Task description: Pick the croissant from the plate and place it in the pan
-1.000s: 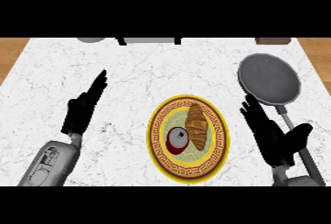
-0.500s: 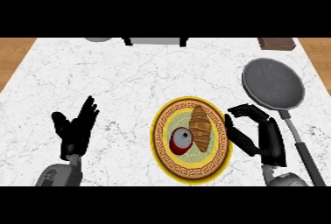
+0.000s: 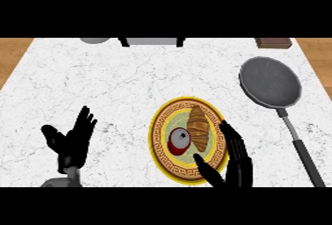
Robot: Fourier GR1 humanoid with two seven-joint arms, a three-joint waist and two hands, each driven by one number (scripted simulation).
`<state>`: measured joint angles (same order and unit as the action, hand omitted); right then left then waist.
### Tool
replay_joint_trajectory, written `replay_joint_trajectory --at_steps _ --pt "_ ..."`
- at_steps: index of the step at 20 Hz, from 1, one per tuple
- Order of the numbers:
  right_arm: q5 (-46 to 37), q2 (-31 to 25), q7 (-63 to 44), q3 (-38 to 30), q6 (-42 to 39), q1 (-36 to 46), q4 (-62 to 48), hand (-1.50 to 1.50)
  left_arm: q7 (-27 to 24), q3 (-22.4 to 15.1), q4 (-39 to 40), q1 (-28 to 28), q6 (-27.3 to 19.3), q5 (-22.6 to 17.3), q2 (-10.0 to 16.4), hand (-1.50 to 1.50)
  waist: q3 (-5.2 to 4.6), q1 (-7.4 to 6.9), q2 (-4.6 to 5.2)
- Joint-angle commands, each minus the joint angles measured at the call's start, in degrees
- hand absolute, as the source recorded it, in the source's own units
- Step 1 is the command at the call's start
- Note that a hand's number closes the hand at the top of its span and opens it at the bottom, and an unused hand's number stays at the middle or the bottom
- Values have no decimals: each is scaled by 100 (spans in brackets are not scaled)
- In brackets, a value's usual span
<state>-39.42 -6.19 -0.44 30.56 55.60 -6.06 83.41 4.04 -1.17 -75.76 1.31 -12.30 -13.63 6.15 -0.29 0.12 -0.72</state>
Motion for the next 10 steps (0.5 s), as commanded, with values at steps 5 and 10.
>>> replay_joint_trajectory --at_steps 5,10 --pt "-2763 607 -2384 -318 -343 133 179 -150 129 -76 -257 -338 -60 -13 -77 0 -14 42 36" --pt "-3602 615 -4175 -400 -2002 902 183 -150 168 -122 -338 -292 25 -14 -39 0 -6 -13 53"
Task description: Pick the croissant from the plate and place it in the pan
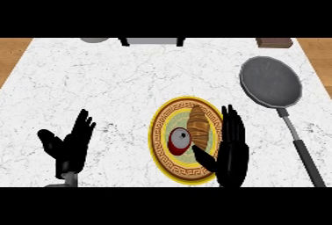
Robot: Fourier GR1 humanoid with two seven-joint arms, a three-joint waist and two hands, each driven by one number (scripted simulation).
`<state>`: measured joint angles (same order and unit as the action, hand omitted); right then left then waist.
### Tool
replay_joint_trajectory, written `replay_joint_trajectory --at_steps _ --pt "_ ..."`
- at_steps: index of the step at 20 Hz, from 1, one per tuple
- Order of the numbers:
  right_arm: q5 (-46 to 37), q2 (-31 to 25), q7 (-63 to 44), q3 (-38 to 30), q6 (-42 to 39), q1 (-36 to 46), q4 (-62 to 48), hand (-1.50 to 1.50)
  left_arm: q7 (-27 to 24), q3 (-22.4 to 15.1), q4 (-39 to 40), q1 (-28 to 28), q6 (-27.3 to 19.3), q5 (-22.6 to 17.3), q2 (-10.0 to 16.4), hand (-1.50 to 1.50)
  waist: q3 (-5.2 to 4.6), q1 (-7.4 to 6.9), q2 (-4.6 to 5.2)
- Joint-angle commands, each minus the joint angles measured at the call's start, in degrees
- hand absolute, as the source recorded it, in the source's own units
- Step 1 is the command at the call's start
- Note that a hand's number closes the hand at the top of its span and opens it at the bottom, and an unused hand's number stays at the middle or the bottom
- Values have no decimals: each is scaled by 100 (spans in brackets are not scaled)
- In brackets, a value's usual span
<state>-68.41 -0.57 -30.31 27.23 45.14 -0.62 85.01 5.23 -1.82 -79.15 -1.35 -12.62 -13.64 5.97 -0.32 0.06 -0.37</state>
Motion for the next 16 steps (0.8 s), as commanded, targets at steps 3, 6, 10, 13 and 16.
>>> replay_joint_trajectory --at_steps 3,6,10,13,16 --pt "-710 56 -1679 -241 -2535 692 -238 -150 97 -26 15 -4 -4 -10 -24 0 -19 -75 40" --pt "-652 57 -2513 -208 -3782 1167 -358 -150 8 -193 55 -84 -7 111 -120 0 -5 -131 46" --pt "-242 57 -3663 110 -5075 2267 -276 -150 21 -56 -63 -240 195 -104 -26 0 20 -178 37" --pt "356 57 -3843 -131 -5542 3255 -599 -150 232 -76 -246 10 -20 53 -1 0 30 -139 42" --pt "492 56 -3992 -111 -5822 2987 -766 -150 -61 -106 179 -7 16 115 -142 0 27 -59 40"
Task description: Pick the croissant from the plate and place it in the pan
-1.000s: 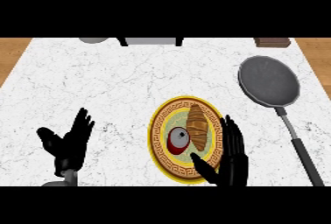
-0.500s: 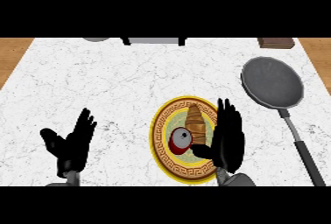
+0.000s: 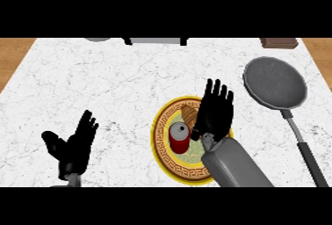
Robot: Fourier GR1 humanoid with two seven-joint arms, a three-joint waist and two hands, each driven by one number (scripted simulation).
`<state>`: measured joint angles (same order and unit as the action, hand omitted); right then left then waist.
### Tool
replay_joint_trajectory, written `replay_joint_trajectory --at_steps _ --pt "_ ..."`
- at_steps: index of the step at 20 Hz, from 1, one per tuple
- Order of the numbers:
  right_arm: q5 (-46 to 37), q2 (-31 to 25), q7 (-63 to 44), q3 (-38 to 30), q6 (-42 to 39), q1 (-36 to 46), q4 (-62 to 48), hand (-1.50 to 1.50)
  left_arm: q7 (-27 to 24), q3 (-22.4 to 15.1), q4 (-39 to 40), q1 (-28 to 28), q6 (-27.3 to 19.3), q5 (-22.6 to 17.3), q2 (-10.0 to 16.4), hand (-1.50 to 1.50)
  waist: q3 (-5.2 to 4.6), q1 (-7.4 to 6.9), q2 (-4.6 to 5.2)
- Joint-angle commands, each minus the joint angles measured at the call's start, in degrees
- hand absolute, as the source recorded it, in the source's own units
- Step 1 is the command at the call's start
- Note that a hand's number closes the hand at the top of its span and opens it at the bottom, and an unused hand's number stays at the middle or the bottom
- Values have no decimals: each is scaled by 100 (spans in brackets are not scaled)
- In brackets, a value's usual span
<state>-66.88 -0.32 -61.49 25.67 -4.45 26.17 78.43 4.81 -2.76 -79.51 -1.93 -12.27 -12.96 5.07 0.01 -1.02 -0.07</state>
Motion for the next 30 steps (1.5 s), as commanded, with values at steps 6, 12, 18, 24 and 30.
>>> replay_joint_trajectory --at_steps 6,12,18,24,30 --pt "1281 29 -620 -631 -1452 581 -588 -150 387 0 -385 -191 36 -48 130 0 -1 29 3" --pt "1168 29 -840 91 -1003 118 -365 -150 462 201 -319 1 -57 -71 133 0 -1 72 3" --pt "929 29 -621 307 -441 -109 -346 -150 70 92 -106 -282 144 57 24 0 -2 80 3" --pt "703 30 -300 37 -162 118 -1027 -150 380 -17 -547 -306 -46 184 -62 0 -1 65 7" --pt "800 30 583 -154 211 47 -1580 150 417 215 -592 -463 242 17 108 0 0 58 9"
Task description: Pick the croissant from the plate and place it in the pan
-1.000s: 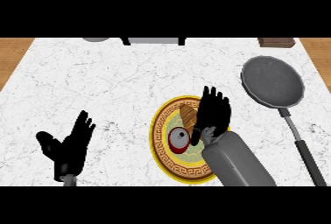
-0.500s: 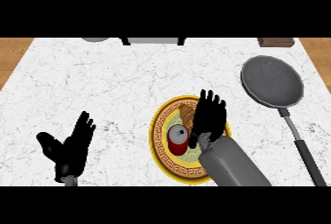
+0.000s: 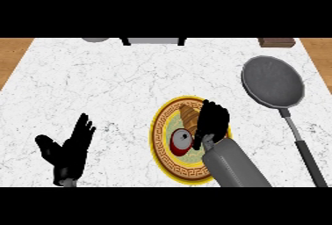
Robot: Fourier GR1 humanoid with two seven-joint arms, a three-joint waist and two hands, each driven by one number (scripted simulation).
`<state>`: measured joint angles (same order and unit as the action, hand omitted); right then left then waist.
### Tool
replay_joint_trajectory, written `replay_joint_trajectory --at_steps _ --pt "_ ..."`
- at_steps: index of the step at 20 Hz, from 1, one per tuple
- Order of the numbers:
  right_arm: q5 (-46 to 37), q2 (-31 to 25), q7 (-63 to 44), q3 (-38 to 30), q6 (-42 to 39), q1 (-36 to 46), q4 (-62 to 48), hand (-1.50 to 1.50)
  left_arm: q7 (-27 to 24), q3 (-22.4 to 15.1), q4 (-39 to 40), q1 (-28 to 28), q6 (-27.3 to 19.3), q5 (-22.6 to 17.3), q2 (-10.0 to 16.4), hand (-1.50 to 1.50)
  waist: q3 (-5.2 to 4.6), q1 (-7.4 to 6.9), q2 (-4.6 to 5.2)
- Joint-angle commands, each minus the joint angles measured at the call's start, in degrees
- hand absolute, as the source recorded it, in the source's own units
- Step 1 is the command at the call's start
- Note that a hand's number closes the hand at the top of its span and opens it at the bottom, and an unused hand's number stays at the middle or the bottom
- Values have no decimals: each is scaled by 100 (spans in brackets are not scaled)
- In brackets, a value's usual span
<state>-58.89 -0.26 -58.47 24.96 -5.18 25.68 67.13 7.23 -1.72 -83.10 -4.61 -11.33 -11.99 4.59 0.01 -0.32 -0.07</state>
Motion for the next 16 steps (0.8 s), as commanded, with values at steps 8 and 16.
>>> replay_joint_trajectory --at_steps 8,16 --pt "-476 25 462 313 502 -32 -402 150 -40 174 113 67 105 23 -23 0 -1 7 6" --pt "314 23 2376 722 -147 -298 51 150 10 139 238 278 -15 124 -88 0 0 42 7"
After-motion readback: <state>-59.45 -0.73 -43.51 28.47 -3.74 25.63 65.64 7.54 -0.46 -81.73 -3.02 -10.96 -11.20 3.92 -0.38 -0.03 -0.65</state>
